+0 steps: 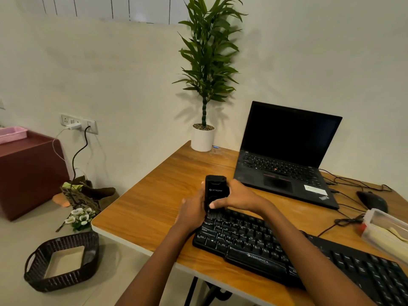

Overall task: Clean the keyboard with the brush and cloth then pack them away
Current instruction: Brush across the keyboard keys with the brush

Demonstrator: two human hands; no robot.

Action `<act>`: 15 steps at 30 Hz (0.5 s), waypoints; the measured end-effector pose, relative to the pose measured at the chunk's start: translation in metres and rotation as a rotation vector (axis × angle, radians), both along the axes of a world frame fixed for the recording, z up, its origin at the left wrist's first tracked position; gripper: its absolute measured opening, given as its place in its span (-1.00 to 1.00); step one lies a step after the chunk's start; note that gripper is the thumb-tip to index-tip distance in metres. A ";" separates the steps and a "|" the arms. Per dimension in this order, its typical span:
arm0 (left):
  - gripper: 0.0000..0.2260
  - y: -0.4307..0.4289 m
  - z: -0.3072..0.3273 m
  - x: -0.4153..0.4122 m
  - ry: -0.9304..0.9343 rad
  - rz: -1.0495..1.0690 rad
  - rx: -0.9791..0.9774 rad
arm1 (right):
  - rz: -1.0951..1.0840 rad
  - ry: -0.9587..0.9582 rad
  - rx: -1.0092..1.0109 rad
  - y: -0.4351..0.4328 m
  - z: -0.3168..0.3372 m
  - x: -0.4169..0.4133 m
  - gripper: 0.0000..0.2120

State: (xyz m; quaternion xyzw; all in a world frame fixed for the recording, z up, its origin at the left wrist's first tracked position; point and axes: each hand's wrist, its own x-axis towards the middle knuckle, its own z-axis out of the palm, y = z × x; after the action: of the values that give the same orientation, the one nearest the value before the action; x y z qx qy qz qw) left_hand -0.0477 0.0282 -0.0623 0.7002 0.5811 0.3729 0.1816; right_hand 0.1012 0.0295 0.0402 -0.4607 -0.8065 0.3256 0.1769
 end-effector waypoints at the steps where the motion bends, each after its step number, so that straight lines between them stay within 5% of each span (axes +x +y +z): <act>1: -0.61 0.000 -0.001 0.001 -0.005 0.000 0.004 | -0.005 0.017 0.002 -0.002 -0.004 0.000 -0.71; 15: -0.52 0.003 -0.005 0.000 0.011 -0.001 -0.005 | -0.033 0.116 0.053 -0.007 -0.014 0.004 -0.66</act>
State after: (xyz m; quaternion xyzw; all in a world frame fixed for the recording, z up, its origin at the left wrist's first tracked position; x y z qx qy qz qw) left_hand -0.0479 0.0307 -0.0673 0.7021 0.5826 0.3675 0.1804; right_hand 0.1050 0.0222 0.0257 -0.4495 -0.7955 0.3274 0.2408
